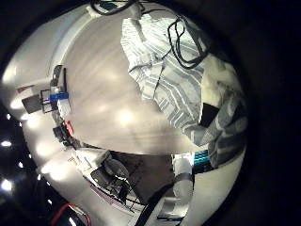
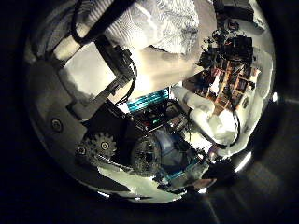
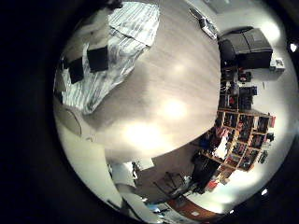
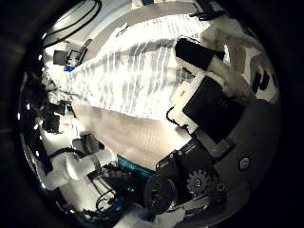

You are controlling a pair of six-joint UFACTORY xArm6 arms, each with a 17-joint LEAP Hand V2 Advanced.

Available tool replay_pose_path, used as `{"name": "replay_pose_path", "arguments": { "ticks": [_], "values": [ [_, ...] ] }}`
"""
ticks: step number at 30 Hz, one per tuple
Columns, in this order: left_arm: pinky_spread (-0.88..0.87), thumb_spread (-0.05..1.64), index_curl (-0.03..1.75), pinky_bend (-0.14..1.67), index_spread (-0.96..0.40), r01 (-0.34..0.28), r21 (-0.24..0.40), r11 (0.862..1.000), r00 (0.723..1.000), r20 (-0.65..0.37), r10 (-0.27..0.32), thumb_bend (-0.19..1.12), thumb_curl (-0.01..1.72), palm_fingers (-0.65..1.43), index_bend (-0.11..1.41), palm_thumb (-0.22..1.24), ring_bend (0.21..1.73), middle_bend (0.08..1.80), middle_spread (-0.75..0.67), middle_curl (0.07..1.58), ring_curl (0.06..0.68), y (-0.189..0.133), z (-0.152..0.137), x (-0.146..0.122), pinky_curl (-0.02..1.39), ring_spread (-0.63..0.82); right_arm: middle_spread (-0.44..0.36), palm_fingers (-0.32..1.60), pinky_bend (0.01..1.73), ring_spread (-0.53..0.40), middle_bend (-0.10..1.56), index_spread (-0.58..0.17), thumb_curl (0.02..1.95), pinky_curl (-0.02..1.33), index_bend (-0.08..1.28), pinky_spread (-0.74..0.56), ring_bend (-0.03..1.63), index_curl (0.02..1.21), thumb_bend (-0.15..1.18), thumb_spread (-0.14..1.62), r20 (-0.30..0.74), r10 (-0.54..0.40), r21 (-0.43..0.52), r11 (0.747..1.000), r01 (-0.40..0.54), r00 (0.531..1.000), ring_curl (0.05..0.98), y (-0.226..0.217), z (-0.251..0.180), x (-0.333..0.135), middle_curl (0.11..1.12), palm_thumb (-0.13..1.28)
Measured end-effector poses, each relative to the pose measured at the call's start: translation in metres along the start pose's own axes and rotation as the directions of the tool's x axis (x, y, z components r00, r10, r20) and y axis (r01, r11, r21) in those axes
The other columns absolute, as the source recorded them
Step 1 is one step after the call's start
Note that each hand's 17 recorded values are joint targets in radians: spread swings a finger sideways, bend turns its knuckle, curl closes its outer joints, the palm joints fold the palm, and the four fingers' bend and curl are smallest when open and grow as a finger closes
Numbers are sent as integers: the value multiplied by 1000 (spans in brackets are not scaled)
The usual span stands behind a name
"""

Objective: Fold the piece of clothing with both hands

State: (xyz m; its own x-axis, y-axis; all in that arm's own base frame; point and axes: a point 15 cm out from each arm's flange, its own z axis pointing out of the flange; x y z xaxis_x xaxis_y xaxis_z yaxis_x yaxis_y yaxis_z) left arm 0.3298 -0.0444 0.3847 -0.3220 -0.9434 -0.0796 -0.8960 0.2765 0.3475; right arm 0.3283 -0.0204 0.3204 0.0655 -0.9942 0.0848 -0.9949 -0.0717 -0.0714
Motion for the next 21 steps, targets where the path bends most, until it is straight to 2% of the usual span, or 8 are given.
{"name": "replay_pose_path", "arguments": {
  "ticks": [4, 5, 8, 12, 13, 14, 17, 21],
  "values": [
    [-596, 1053, 1434, 1191, -703, -14, 3, 1000, 1000, -8, 14, -14, 651, 974, 296, 873, 1455, 884, -628, 1162, 516, 2, -8, 3, 800, -443, -152, 1107, 1298, -215, 1314, -263, 682, 769, 1132, -200, 1363, 856, 3, 1033, -1, 0, 29, 1000, 0, 1000, 722, 0, -23, 1, 816, 1028],
    [-597, 1053, 1439, 1187, -701, -14, -1, 1000, 1000, -8, 14, -13, 652, 977, 290, 872, 1452, 880, -630, 1164, 515, 1, -8, 2, 801, -444, -150, 1093, 1267, -213, 1287, -265, 654, 757, 1103, -220, 1344, 843, -81, 1043, 1, 1, 30, 1000, -1, 1000, 705, 0, -23, 1, 797, 873],
    [-599, 1053, 1448, 1181, -697, -16, -6, 1000, 1000, -8, 16, -15, 650, 983, 278, 868, 1446, 871, -634, 1169, 515, -1, -6, 2, 802, -446, -173, 941, 1249, -231, 1178, -294, 589, 740, 952, -286, 1291, 814, -76, 1082, 6, 1, 11, 1000, -1, 1000, 673, 0, -12, 0, 749, 710],
    [-601, 1053, 1460, 1171, -692, -14, -11, 1000, 1000, -10, 14, -14, 649, 990, 263, 866, 1439, 859, -640, 1175, 516, -6, -6, 2, 804, -445, -182, 398, 1258, -291, 851, -316, 507, 712, 750, -431, 1206, 777, -70, 1092, 13, -14, -51, 999, 15, 1000, 635, -2, 15, -6, 656, 521],
    [-602, 1053, 1462, 1170, -690, -12, -12, 1000, 1000, -10, 12, -14, 648, 989, 261, 866, 1438, 850, -641, 1174, 516, -7, -7, 1, 805, -445, -97, 197, 1327, -301, 586, -306, 489, 712, 803, -448, 1118, 778, -65, 1093, 16, -23, -68, 997, 24, 1000, 600, -4, 24, -9, 575, 486],
    [-603, 1056, 1465, 1167, -688, -11, -12, 1000, 1000, -9, 11, -12, 648, 994, 257, 869, 1435, 852, -643, 1177, 516, -7, -7, 1, 805, -445, -7, -230, 1394, -246, 355, -240, 472, 731, 1012, -408, 737, 819, -64, 1088, 18, -34, -78, 996, 35, 999, 525, -6, 33, -12, 516, 448],
    [-605, 1058, 1472, 1160, -684, -10, -11, 1000, 1000, -9, 10, -13, 647, 1000, 247, 870, 1429, 844, -647, 1181, 516, -9, -7, 0, 807, -445, 60, -182, 1179, -157, 313, -82, 432, 629, 760, -292, 559, 680, -55, 1077, 23, -56, -114, 992, 58, 998, 385, -6, 58, -21, 440, 372],
    [-607, 1060, 1481, 1151, -677, -8, -12, 1000, 1000, -8, 8, -13, 646, 1006, 235, 870, 1423, 829, -652, 1185, 516, -9, -10, 0, 810, -446, 72, 5, 890, -136, 441, -72, 398, 526, 487, -127, 588, 562, -41, 1054, 28, -77, -125, 989, 80, 997, 343, -8, 82, -33, 447, 324]
  ]
}}
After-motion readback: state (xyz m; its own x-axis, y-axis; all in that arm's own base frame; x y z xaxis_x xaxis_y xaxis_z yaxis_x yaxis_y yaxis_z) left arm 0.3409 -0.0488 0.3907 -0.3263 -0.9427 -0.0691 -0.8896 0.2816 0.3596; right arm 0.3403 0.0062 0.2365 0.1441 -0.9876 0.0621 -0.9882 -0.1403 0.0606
